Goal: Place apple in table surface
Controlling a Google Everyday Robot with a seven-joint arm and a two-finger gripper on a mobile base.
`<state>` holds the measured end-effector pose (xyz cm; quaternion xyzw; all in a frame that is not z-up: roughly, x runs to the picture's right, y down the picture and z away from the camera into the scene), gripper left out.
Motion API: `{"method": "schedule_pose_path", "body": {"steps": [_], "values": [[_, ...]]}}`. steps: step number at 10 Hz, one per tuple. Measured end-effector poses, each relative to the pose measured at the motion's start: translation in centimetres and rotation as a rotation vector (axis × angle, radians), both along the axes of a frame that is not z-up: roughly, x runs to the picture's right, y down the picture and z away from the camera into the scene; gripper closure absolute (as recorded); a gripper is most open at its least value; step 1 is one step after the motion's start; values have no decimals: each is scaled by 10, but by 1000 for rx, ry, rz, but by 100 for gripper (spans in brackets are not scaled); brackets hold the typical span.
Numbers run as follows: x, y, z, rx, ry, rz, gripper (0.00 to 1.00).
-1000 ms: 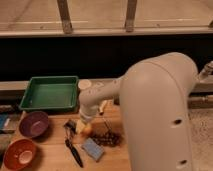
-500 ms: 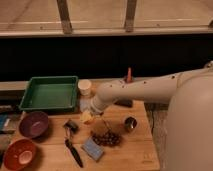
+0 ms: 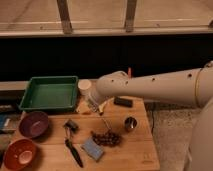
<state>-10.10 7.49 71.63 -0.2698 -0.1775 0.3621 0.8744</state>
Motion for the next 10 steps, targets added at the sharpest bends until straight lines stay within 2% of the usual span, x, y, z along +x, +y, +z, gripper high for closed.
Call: {"method": "schedule_pose_path", "body": {"steps": [2,4,8,9,10], "values": [[3,1,1,10,11,0,100],[3,9,11,-9,24,-6,100],[-19,48,50,-113,23,-39,100],[-22,62,66,-158,27,-44,100],[-24,70,74,-185,34,-49,100]]}}
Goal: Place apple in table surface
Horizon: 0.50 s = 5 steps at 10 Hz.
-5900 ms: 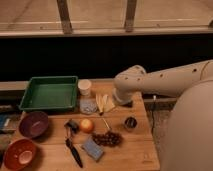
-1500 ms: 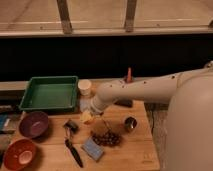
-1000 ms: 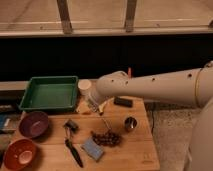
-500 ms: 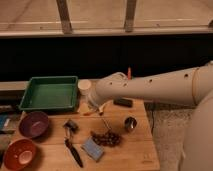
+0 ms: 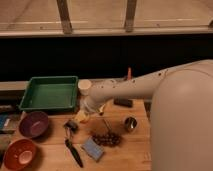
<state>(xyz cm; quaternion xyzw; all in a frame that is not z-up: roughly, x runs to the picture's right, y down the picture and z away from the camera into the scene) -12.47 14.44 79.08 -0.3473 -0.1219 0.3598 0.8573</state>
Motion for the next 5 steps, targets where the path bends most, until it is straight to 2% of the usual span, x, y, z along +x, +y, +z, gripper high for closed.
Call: {"method": "schedule_pose_path", "body": {"steps": [4,5], "values": [[7,25,29,-115,45,17,99],[10,33,37,-144,50,20,90]]}}
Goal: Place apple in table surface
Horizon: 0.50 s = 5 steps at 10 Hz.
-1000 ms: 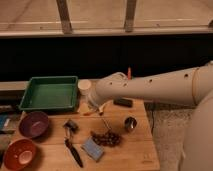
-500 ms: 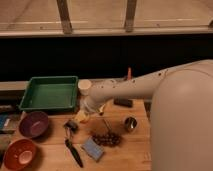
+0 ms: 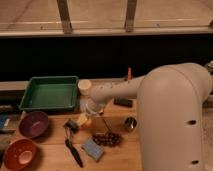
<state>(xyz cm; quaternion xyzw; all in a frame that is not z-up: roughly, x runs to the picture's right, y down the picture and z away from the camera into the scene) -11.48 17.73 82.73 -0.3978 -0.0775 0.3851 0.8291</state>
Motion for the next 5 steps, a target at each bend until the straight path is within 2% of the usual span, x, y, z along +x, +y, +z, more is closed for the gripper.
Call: {"method": "schedule_pose_path", "body": {"steps": [3,5], "values": [[8,8,5,-58,22,-8,65],[6,4,0,-45,20,-10,42]]}}
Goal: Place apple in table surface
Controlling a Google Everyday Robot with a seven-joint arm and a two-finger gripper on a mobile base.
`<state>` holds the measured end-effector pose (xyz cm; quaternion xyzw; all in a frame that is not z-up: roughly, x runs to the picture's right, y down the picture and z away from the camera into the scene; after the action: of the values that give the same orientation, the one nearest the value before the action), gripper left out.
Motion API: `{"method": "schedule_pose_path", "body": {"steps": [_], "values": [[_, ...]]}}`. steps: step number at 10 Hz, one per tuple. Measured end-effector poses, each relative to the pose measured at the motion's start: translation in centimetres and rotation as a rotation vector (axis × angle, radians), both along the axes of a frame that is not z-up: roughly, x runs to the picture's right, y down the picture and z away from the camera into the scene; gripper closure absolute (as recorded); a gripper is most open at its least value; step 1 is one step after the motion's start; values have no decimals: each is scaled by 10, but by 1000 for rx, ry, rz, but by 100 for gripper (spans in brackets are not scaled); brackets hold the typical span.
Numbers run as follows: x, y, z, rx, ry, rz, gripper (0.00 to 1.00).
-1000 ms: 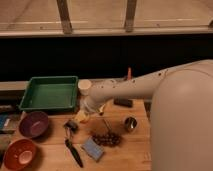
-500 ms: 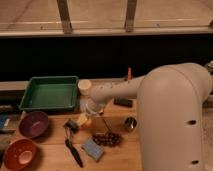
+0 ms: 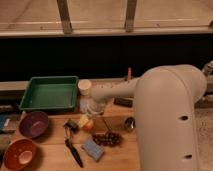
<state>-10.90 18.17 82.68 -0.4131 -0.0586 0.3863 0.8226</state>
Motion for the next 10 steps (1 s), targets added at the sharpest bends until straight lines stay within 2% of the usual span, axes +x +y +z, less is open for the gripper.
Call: {"method": "schedule_pose_path", "body": {"steps": [2,3,10], "values": [[0,-2,-4,4,-3,4,25],[-1,-2,-5,5,-10,5,22],[-3,-2,-7,7,-23,11,22]]}}
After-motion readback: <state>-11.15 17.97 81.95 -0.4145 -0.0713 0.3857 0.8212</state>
